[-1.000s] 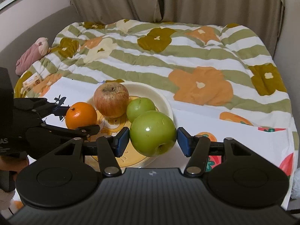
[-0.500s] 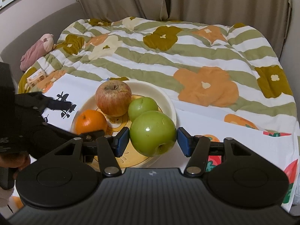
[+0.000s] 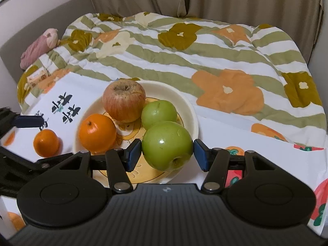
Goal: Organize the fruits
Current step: 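Lower the orange into the bowl and open the left gripper while the right gripper holds the green apple above, then lower the green apple into the bowl and open the right gripper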
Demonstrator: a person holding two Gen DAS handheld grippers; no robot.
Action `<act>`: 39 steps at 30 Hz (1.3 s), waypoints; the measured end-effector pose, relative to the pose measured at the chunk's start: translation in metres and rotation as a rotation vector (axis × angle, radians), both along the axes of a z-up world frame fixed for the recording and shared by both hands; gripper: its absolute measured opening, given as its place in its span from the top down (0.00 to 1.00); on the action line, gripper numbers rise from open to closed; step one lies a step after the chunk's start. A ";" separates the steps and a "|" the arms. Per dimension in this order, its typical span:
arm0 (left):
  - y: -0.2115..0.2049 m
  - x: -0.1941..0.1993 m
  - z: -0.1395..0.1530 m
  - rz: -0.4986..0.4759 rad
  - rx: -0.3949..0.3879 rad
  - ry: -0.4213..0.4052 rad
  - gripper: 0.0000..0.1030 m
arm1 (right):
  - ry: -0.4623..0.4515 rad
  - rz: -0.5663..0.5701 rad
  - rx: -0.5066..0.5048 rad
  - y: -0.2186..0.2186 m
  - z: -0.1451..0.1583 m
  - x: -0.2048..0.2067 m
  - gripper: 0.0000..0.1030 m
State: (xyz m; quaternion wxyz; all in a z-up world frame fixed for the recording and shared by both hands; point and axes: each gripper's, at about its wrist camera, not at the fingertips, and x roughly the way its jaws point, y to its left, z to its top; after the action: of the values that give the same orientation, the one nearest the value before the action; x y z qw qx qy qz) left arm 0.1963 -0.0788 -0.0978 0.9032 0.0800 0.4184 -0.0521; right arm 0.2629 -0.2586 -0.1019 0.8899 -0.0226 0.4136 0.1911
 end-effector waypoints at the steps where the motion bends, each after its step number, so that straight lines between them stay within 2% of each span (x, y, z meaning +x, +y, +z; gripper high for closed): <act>1: 0.001 -0.002 0.001 0.002 -0.001 0.000 0.04 | 0.004 0.006 -0.001 0.003 -0.002 0.001 0.31; 9: 0.012 -0.010 0.002 0.028 -0.009 -0.006 0.04 | 0.006 0.059 -0.027 0.025 -0.015 -0.001 0.31; 19: 0.018 -0.020 0.006 0.027 -0.005 -0.029 0.04 | 0.006 0.059 -0.041 0.032 -0.020 0.002 0.31; 21: 0.018 -0.022 0.007 0.027 -0.006 -0.034 0.04 | -0.013 0.046 -0.040 0.032 -0.018 0.001 0.22; 23: 0.018 -0.024 0.009 0.025 -0.006 -0.038 0.04 | -0.034 0.022 -0.053 0.032 -0.014 -0.003 0.03; 24: 0.018 -0.025 0.010 0.025 -0.005 -0.041 0.04 | -0.044 0.006 -0.056 0.031 -0.012 -0.005 0.00; 31: 0.017 -0.031 0.017 0.020 -0.001 -0.054 0.04 | -0.060 -0.021 -0.045 0.022 -0.001 -0.021 0.00; 39: 0.023 -0.050 0.035 0.008 -0.008 -0.102 0.04 | -0.113 -0.048 -0.043 0.018 0.026 -0.052 0.00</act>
State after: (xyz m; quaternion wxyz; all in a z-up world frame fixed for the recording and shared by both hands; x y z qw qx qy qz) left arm 0.1465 -0.0562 -0.0625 0.9239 0.0772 0.3720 -0.0460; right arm 0.2111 -0.2406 -0.0755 0.9154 -0.0425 0.3672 0.1594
